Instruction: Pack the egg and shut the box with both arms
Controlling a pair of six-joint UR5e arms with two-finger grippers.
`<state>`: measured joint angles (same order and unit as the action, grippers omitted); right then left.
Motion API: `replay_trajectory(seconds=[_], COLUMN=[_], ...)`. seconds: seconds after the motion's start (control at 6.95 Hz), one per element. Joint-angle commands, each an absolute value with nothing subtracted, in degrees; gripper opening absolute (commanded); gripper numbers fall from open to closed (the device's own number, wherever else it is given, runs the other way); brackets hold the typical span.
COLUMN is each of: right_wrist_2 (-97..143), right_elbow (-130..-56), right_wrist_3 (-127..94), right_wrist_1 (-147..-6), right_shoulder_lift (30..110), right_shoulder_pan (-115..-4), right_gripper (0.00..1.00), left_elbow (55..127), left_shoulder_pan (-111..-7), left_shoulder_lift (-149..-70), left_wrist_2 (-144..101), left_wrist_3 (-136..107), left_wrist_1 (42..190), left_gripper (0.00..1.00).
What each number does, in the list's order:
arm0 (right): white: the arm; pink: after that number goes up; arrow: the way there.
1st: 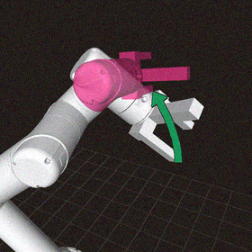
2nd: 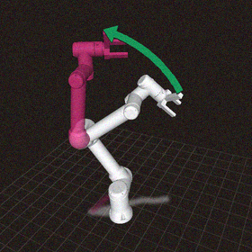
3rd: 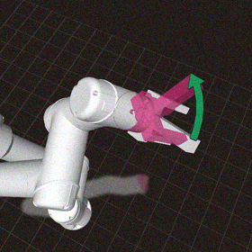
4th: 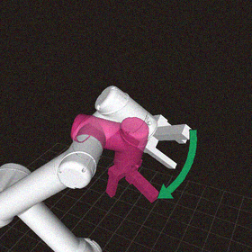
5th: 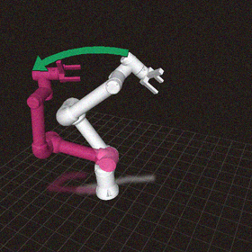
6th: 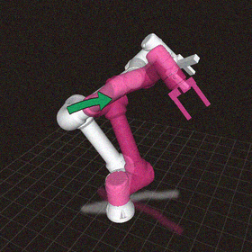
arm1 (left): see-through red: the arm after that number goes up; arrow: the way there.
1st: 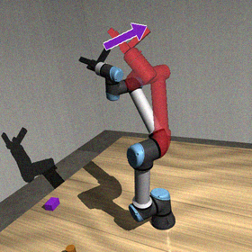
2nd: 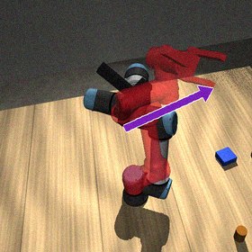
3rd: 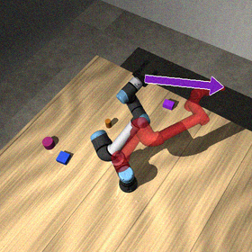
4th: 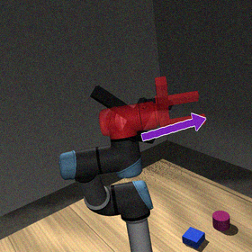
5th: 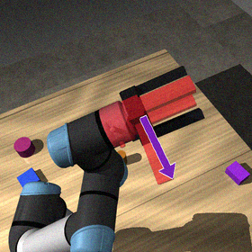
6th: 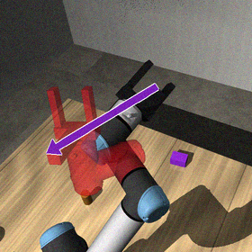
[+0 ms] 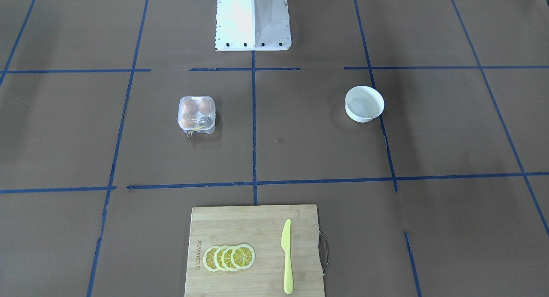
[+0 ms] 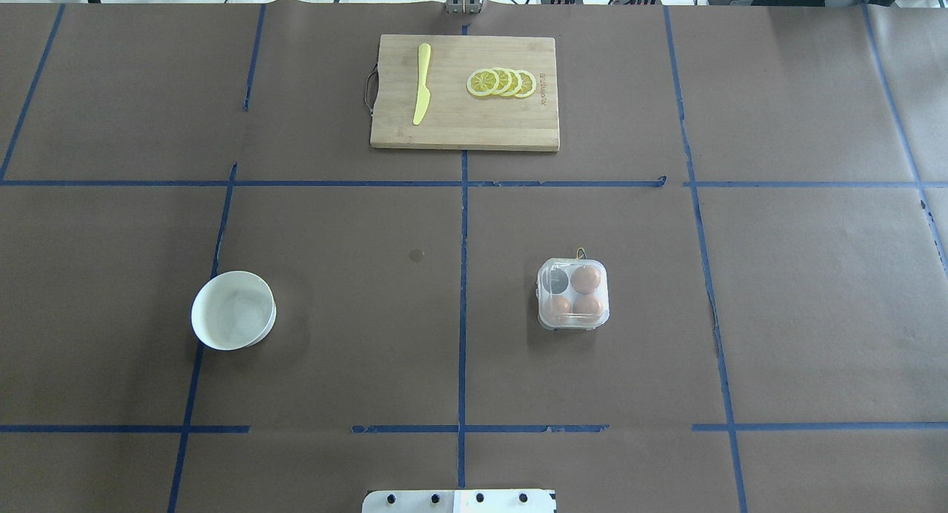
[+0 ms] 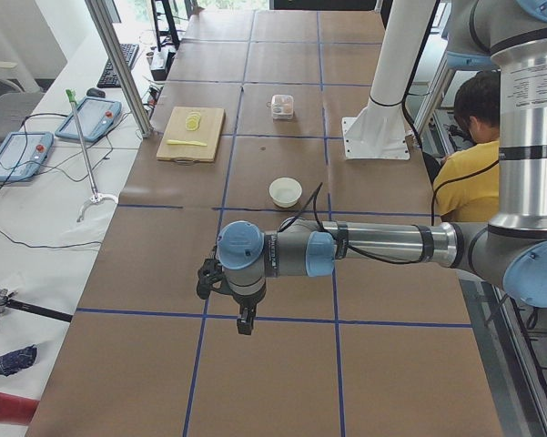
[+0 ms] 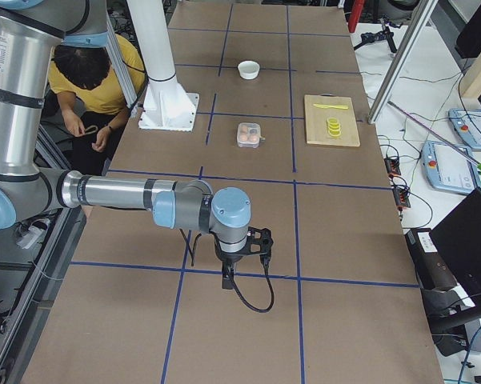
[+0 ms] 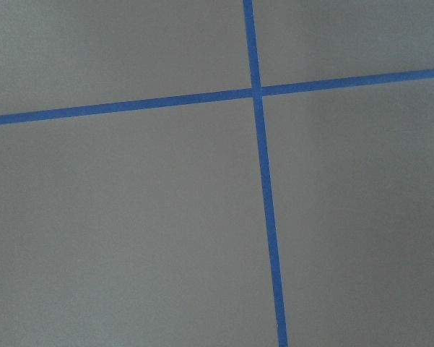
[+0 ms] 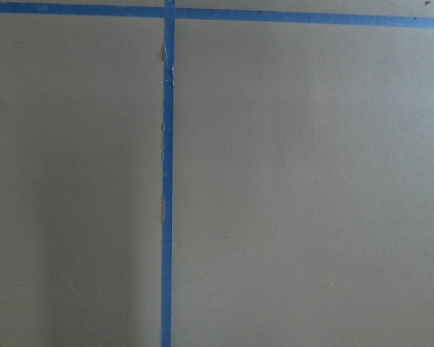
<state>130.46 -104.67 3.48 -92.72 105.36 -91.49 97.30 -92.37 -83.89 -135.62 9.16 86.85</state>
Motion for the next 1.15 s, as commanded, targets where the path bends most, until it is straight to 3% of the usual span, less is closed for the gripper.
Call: replay_trajectory(seconds=[0.0, 1.01], right_wrist_2=[130.43, 130.34], right_elbow=[-104.68, -104.68], right_wrist_3=[3.52, 4.39], right_wrist_1=[-92.72, -92.73], right_shoulder_lift=[105.47, 105.29], right_shoulder_pan=[-91.49, -91.41], right_gripper=[1.0, 1.0], left_elbow=[97.47, 97.73], left_shoulder_pan=[-92.29, -92.37], left_shoulder_lift=[-83.14, -83.06], left_wrist_2=[-135.62, -135.62], left_wrist_3=[9.23, 9.23], left_wrist_1=[87.01, 87.01], left_gripper=[1.0, 1.0])
